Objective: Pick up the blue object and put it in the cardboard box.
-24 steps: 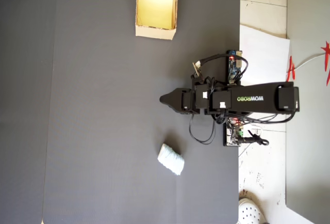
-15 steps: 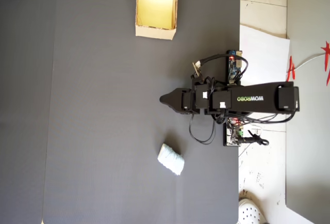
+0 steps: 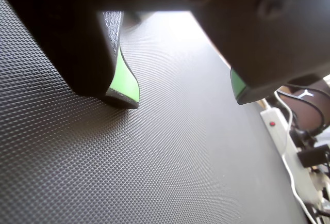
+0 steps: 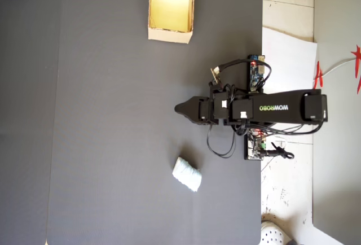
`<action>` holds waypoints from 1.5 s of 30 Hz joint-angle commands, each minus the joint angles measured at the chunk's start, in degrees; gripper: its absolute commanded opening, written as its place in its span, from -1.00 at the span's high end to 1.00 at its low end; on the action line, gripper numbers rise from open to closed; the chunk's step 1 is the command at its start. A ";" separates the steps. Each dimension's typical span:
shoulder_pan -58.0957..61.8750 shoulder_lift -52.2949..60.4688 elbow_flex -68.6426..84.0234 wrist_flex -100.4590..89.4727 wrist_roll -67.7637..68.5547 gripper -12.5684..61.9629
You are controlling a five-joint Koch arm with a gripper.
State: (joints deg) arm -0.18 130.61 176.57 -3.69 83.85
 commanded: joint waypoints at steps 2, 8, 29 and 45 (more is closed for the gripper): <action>0.09 5.01 2.11 6.50 0.00 -0.27; 0.26 5.01 2.11 6.50 0.00 -0.27; 1.76 5.01 2.11 6.15 0.18 -0.26; -9.58 4.92 2.02 4.57 10.81 -0.24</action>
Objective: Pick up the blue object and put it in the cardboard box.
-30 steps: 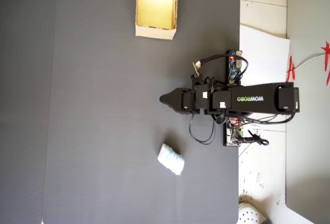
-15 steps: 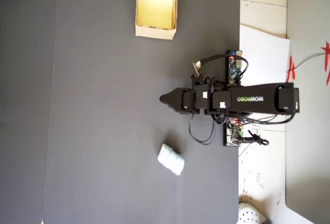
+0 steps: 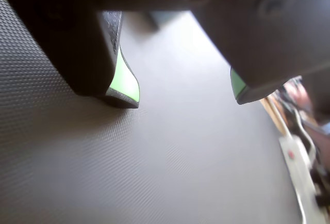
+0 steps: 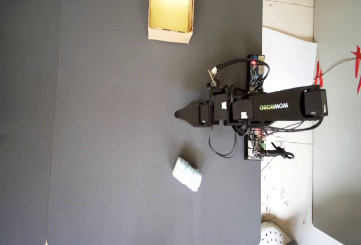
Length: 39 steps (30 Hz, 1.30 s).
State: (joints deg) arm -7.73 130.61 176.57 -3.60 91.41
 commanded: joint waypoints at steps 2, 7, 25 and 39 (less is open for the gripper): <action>-4.75 4.92 2.11 4.31 3.43 -0.24; -10.90 5.01 2.02 3.78 3.16 -0.24; -31.82 5.01 1.85 1.41 3.96 -0.24; -39.38 5.01 -4.48 4.39 5.89 -0.23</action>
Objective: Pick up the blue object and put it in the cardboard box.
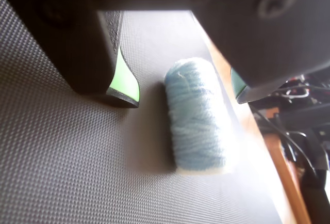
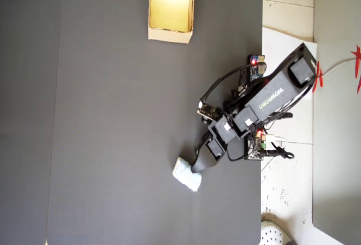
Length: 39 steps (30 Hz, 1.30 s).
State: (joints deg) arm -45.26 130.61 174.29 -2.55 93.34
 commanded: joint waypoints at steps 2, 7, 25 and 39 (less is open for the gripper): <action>-2.37 5.01 -4.31 5.45 3.87 -0.23; -2.46 4.83 -9.67 9.67 3.78 -0.23; -1.05 -1.23 -30.41 26.98 0.79 -0.22; -2.64 -25.75 -47.55 45.70 -0.09 -0.18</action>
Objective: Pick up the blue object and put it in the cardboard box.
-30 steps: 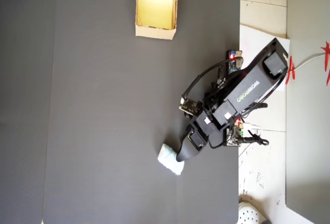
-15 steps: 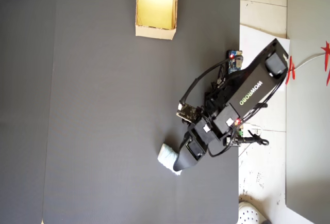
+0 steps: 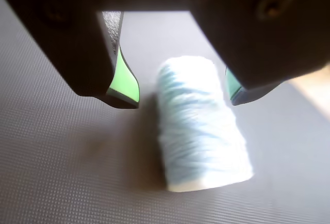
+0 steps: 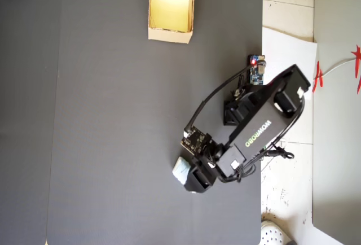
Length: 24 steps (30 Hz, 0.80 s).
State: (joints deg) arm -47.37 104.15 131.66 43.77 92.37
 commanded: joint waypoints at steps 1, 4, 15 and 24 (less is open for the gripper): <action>-0.70 0.00 -4.57 -0.70 0.88 -0.18; -0.79 -1.58 -4.22 -0.88 0.88 -0.18; -0.97 -6.33 -4.83 -1.58 1.58 -0.17; -0.88 -10.63 -5.19 -4.04 3.60 -0.06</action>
State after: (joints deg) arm -47.46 94.48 129.55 42.63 92.29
